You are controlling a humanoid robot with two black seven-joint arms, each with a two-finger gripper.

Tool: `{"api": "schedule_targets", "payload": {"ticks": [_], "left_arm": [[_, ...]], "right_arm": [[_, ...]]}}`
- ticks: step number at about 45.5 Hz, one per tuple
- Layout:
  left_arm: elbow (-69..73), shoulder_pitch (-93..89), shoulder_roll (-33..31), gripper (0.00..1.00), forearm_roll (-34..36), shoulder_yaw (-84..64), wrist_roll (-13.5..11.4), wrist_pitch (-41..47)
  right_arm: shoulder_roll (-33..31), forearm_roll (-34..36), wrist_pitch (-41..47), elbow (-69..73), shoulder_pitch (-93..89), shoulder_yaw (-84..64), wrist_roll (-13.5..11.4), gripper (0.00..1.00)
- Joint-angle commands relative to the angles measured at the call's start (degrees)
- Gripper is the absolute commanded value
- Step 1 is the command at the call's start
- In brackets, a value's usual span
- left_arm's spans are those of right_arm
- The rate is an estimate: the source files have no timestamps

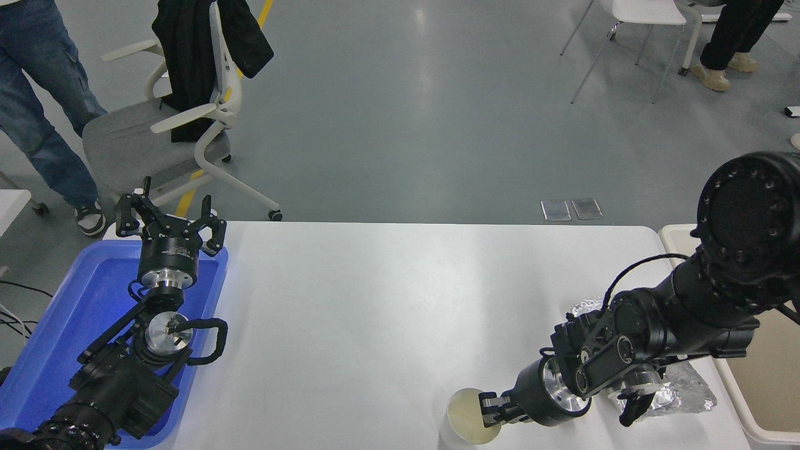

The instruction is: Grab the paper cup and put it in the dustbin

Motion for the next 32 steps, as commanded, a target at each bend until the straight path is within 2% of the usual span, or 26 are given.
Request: {"api": "schedule_targets", "payload": {"ticks": [1, 17, 25, 32], "left_arm": [[-0.02, 0.00, 0.00, 0.99, -0.02, 0.00, 0.01, -0.04], [-0.02, 0.00, 0.00, 0.99, 0.07, 0.00, 0.01, 0.05], [-0.02, 0.09, 0.00, 0.99, 0.07, -0.09, -0.08, -0.04], [-0.02, 0.09, 0.00, 0.99, -0.02, 0.00, -0.08, -0.04]], "right_arm": [[0.00, 0.01, -0.51, 0.28, 1.05, -0.51, -0.03, 0.00], [-0.96, -0.08, 2.29, 7.48, 16.24, -4.73, 0.06, 0.00], [-5.36, -0.08, 12.57, 11.08, 32.33, -8.68, 0.15, 0.00], [-5.98, -0.08, 21.36, 11.08, 44.99, -10.97, 0.06, 0.00]]}}
